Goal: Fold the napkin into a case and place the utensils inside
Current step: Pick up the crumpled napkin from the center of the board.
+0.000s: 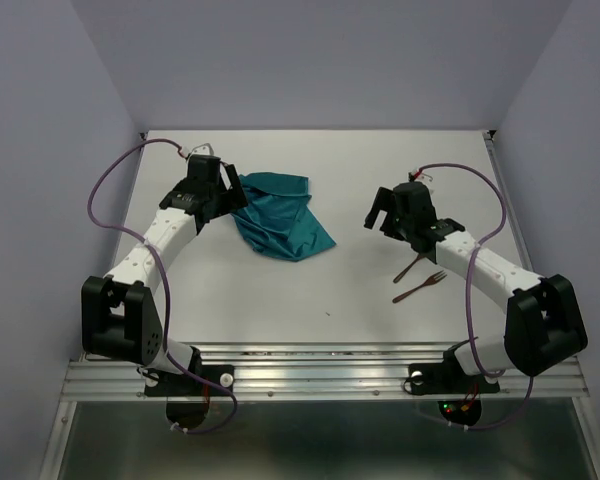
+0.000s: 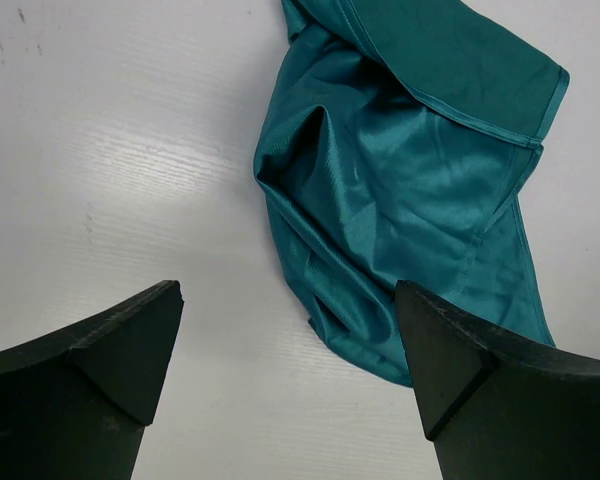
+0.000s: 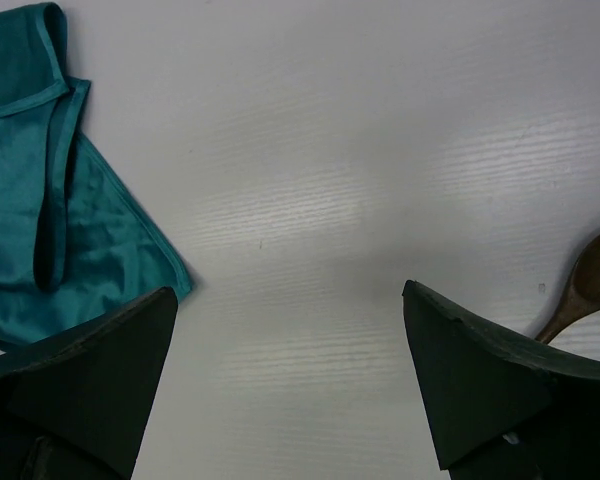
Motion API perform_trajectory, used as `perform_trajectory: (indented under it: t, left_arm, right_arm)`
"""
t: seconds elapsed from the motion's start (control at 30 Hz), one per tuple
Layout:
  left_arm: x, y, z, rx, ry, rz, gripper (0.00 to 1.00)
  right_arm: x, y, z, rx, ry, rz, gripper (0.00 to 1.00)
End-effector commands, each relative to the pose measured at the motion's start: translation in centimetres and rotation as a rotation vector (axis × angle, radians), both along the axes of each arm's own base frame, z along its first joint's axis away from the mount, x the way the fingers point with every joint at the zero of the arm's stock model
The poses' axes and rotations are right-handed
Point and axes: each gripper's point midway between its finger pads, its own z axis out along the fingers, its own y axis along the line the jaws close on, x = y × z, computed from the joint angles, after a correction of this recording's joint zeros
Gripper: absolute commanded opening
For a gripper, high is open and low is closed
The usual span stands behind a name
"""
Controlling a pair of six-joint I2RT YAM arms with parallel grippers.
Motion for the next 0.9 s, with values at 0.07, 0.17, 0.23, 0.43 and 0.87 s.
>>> perform_trajectory:
  t: [0.07,0.17,0.23,0.43,0.87]
  left_arm:
    - [-0.3,-0.1,0.8,-0.014,-0.026,0.007,0.99]
    - [-0.3,-0.1,0.7,-0.01,-0.022,0.007,0.99]
    - [-0.3,-0.1,0.5,-0.009,-0.018,0.009,0.99]
    - [-0.3,-0.4,-1.7,-0.024,0.027,0.01,0.99]
    - [1.5,-2.5,-7.4,-0.081,0.151,-0.007,0.96]
  right_arm:
    - [0.3,0.1,1.5,0.038,-0.054,-0.015,1.0]
    - [0.5,0.0,1.5,0.034,-0.054,-0.018,1.0]
    - [0.6,0.1,1.6,0.032,-0.053,-0.017,1.0]
    - [1.1,0.1,1.2,0.042,-0.08,-0.027,1.0]
    - [1.3,10.3,-3.7,0.268,0.098,0.237,0.98]
